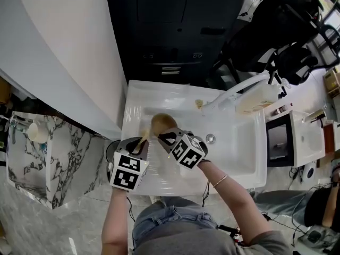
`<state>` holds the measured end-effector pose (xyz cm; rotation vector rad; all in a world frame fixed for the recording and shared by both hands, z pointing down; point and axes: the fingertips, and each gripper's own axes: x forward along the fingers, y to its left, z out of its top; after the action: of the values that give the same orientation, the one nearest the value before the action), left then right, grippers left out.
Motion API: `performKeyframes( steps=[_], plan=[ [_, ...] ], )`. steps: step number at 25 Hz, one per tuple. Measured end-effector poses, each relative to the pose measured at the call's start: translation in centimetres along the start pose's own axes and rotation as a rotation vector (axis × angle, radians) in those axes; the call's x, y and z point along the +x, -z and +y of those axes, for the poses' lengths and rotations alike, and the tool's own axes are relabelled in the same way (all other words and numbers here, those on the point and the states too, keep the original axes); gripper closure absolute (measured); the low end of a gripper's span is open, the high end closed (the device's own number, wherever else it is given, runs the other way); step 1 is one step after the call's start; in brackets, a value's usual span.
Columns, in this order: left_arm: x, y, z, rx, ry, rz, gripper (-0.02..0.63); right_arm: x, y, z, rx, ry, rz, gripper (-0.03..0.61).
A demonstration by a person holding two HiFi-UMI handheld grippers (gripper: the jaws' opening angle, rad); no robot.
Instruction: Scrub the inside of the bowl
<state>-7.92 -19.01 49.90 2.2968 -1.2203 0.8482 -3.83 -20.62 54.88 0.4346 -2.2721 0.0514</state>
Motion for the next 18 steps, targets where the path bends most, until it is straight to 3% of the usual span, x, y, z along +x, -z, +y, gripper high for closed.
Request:
performKeyframes(
  steps=[18],
  plan=[
    [0.6,0.5,0.4,-0.032,0.006,0.014,0.568,1.6,1.1,-0.2,-0.156,0.026,0.062,0.555]
  ],
)
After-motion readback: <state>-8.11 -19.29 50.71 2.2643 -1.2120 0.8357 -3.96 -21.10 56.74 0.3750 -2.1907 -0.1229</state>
